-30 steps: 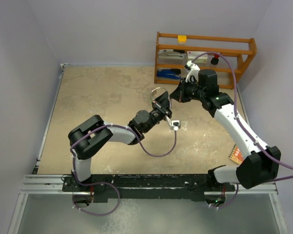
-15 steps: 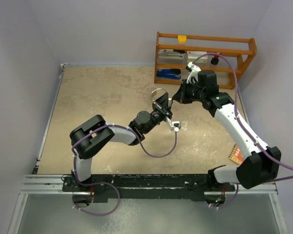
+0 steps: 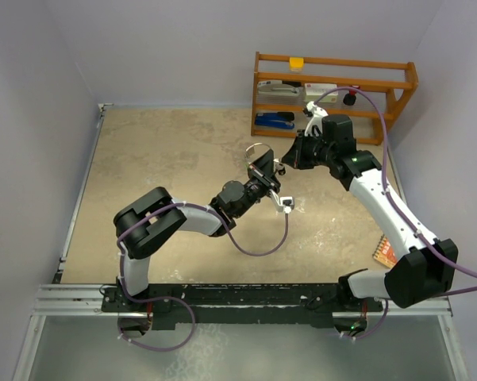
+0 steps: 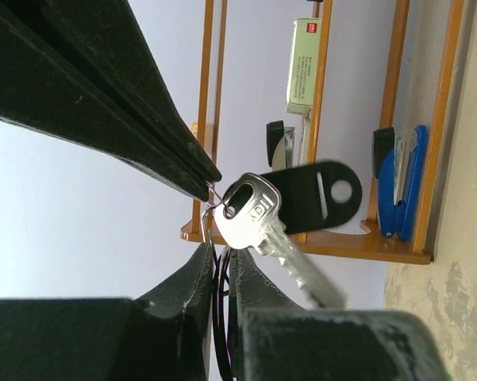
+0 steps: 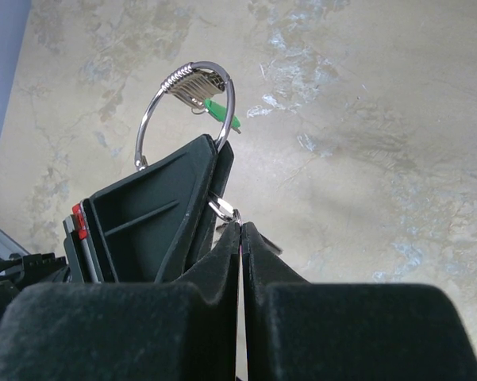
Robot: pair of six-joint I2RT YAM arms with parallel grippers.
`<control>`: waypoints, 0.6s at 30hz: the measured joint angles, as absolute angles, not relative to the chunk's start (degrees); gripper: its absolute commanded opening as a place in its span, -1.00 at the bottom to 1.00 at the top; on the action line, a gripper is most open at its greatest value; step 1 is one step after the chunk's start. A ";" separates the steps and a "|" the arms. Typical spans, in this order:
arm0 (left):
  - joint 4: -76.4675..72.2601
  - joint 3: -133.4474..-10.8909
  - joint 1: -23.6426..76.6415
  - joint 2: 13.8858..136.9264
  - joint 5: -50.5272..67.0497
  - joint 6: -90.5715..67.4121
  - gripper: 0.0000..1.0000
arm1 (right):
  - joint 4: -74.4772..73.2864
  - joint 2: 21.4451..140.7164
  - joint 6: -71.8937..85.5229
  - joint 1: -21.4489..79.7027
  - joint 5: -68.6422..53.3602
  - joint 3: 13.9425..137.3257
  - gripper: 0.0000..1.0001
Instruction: Put the keys on the keyring
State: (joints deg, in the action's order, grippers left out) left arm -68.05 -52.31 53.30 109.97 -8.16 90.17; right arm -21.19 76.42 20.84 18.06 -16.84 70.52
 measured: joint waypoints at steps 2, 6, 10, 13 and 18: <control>-68.10 -52.36 53.30 109.97 -8.23 90.13 -1.00 | -21.19 76.42 20.88 18.06 -16.84 70.52 -0.35; -68.29 -52.66 53.28 109.97 -8.62 90.04 -1.00 | -21.43 76.14 21.41 18.04 -15.46 70.52 0.05; -68.69 -53.25 53.28 109.97 -8.88 90.02 -1.00 | -21.56 74.70 21.02 18.04 -14.31 70.52 0.06; -68.90 -53.30 53.28 109.97 -8.97 89.62 -1.00 | -21.08 73.08 20.05 18.04 -14.22 70.37 -0.02; -68.93 -53.30 53.28 109.91 -8.58 87.02 -1.00 | -16.51 68.88 15.75 18.04 -14.50 66.67 -0.21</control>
State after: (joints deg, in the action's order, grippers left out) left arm -68.93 -53.30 53.28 109.91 -8.58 87.02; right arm -16.51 68.88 15.75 18.04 -14.50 66.67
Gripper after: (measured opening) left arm 0.043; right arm 0.424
